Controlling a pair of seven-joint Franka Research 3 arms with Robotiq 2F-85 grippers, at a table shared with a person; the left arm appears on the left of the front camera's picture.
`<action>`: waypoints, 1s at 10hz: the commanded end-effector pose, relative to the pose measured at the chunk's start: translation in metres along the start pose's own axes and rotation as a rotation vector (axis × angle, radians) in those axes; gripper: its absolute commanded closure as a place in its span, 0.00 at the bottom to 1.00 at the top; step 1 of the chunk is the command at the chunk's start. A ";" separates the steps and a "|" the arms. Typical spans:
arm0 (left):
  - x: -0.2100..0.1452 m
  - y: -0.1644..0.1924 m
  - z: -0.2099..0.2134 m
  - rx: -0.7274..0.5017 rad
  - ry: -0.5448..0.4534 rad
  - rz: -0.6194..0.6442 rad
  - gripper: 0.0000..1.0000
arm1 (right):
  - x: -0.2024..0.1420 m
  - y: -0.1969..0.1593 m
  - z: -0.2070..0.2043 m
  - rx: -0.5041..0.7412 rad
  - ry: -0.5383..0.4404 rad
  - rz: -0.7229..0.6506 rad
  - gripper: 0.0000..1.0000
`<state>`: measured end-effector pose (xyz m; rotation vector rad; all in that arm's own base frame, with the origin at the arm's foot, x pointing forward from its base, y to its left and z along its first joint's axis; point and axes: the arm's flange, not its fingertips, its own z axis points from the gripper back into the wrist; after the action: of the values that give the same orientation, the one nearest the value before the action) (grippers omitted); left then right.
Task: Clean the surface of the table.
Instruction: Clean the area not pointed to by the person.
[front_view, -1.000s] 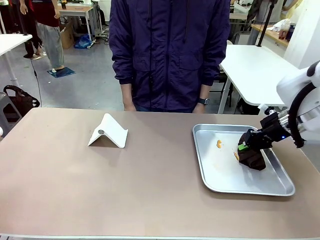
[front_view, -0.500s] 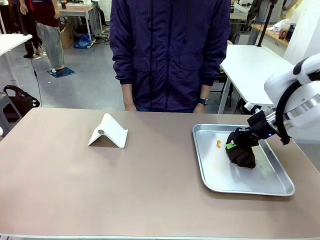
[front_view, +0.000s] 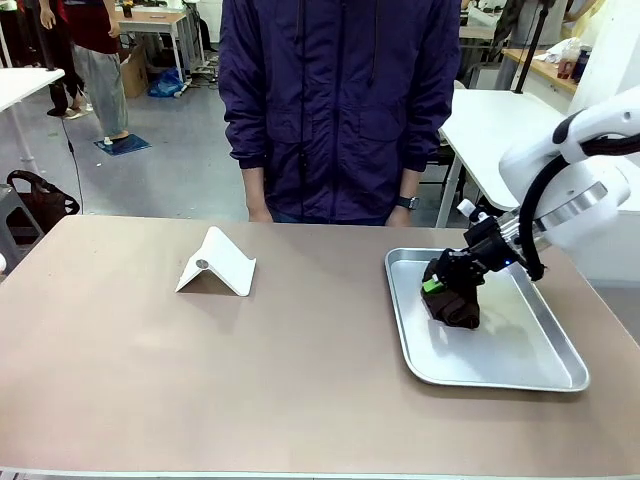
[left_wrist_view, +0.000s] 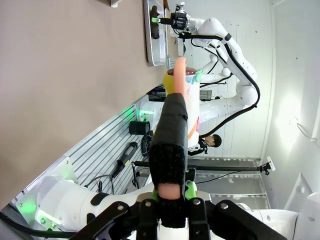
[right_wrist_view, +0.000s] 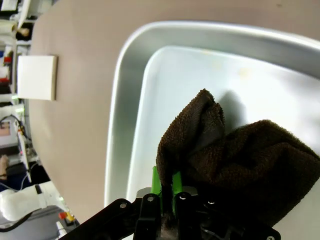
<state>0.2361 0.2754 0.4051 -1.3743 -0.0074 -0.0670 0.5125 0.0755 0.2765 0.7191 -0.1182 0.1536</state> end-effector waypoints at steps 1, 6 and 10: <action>0.001 -0.006 -0.001 -0.011 -0.013 0.010 0.82 | 0.004 0.005 -0.014 0.077 -0.003 0.050 0.91; 0.001 -0.006 -0.001 -0.011 -0.013 0.010 0.82 | -0.009 0.014 -0.014 0.074 0.163 0.174 0.91; 0.001 -0.006 -0.001 -0.011 -0.013 0.010 0.82 | -0.015 0.003 0.005 -0.049 0.230 0.178 0.91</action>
<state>0.2361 0.2754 0.4051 -1.3743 -0.0075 -0.0669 0.5005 0.0873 0.2775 0.6911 0.0199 0.4266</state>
